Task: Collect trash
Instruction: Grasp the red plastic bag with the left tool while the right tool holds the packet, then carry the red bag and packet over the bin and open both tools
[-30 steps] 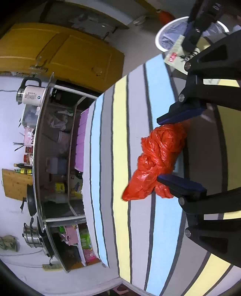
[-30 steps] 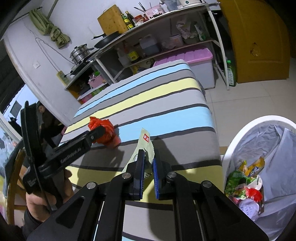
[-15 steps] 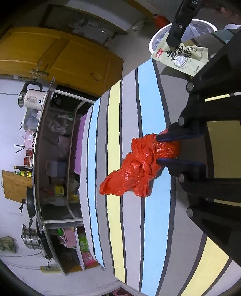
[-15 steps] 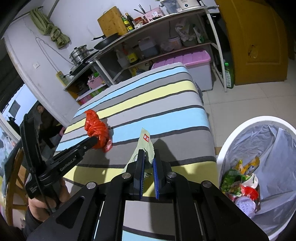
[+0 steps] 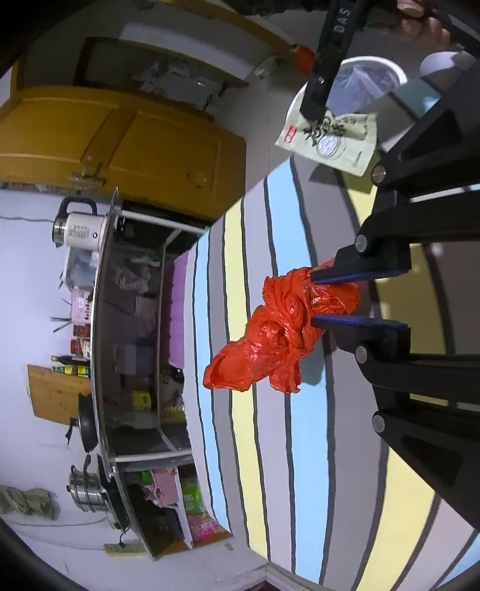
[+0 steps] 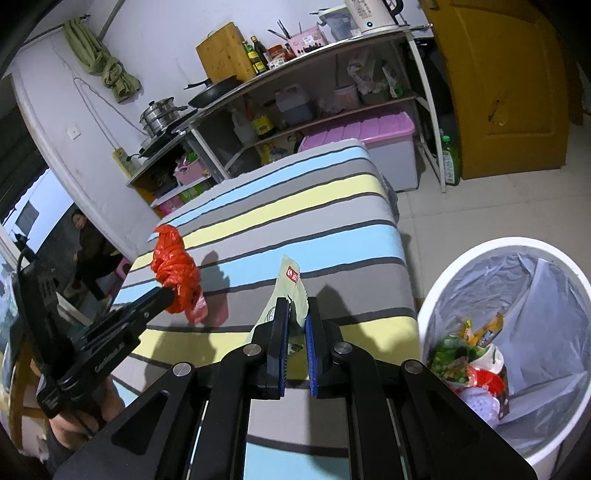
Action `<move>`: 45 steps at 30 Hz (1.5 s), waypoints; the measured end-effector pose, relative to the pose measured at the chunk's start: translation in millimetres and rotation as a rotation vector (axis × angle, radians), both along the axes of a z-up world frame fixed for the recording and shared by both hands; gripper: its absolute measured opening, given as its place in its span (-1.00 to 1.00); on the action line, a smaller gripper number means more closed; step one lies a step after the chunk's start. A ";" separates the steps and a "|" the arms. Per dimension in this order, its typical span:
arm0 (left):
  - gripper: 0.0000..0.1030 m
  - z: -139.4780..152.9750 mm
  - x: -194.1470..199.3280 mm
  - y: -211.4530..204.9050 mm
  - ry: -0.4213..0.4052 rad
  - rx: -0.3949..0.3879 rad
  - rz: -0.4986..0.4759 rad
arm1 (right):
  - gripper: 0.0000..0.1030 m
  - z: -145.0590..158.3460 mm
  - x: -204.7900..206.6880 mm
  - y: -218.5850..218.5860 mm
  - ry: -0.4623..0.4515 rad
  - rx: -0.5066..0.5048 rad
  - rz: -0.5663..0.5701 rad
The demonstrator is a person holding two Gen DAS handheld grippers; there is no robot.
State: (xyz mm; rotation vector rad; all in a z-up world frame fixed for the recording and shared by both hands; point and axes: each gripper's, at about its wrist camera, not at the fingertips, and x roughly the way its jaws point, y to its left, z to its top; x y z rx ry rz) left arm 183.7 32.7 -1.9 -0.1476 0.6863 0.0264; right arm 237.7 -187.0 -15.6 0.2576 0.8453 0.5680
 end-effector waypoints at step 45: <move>-0.68 42.2 -33.8 -177.7 -0.078 0.010 -0.383 | -0.83 35.6 -72.9 -139.3 -0.125 -0.020 -0.254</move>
